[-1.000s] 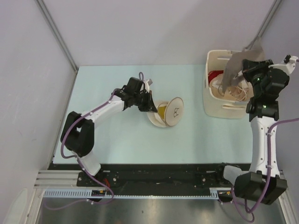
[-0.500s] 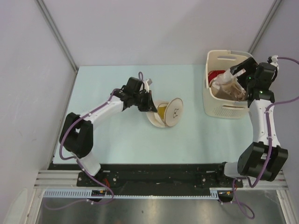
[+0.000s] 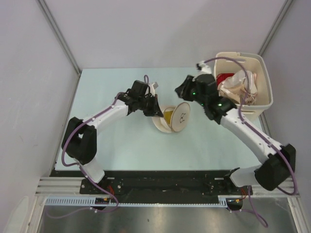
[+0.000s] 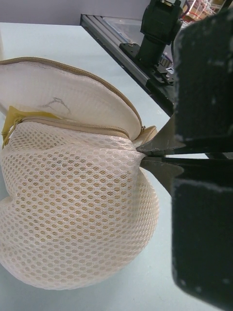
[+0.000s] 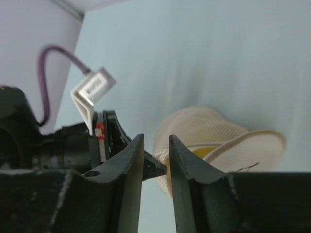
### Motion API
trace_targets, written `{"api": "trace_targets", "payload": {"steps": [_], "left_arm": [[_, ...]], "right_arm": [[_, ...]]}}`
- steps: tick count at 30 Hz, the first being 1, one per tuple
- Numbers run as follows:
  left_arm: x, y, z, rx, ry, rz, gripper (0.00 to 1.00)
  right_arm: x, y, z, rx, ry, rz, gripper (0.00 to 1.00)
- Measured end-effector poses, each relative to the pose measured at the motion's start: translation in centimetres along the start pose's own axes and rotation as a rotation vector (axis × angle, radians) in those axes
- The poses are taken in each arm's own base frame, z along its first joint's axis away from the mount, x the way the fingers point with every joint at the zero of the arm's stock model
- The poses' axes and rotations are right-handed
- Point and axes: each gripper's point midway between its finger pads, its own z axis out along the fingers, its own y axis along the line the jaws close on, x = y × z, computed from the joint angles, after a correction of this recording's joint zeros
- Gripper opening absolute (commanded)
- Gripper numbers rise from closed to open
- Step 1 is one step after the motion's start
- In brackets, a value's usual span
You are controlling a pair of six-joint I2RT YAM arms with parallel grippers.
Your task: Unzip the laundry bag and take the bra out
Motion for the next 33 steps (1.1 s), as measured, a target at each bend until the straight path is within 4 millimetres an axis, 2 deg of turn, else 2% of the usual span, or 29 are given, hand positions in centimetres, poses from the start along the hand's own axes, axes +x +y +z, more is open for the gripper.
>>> {"api": "trace_targets", "payload": {"steps": [3,6,11,15,17,20,25,29,33], "left_arm": [[0.0,-0.1,0.0,0.005,0.002,0.000,0.01],[0.0,-0.2,-0.1,0.007,0.003,0.000,0.00],[0.0,-0.3,-0.1,0.011,0.006,0.000,0.01],[0.1,-0.3,-0.2,0.012,0.009,-0.001,0.00],[0.1,-0.4,-0.2,0.014,0.010,-0.001,0.00],[0.1,-0.4,-0.2,0.018,0.013,-0.001,0.00],[0.3,-0.5,0.0,0.028,0.015,0.001,0.00],[0.7,-0.3,0.2,0.032,0.026,-0.003,0.00],[0.7,-0.4,0.2,0.038,0.024,-0.001,0.00]], "right_arm": [[6.0,1.1,2.9,-0.008,0.139,-0.029,0.36],[10.9,0.0,5.7,0.024,0.258,-0.021,0.36],[15.5,-3.7,8.0,0.132,0.367,0.012,0.33],[15.7,-4.5,8.0,0.189,0.357,0.021,0.38],[15.9,-4.6,7.4,0.210,0.337,0.019,0.45],[15.7,-4.4,6.1,0.223,0.305,0.024,0.47],[15.4,-4.6,2.9,0.254,0.241,0.047,0.51],[16.4,-5.4,0.9,0.272,0.229,0.068,0.51],[18.4,-6.3,1.0,0.305,0.263,0.065,0.52]]}}
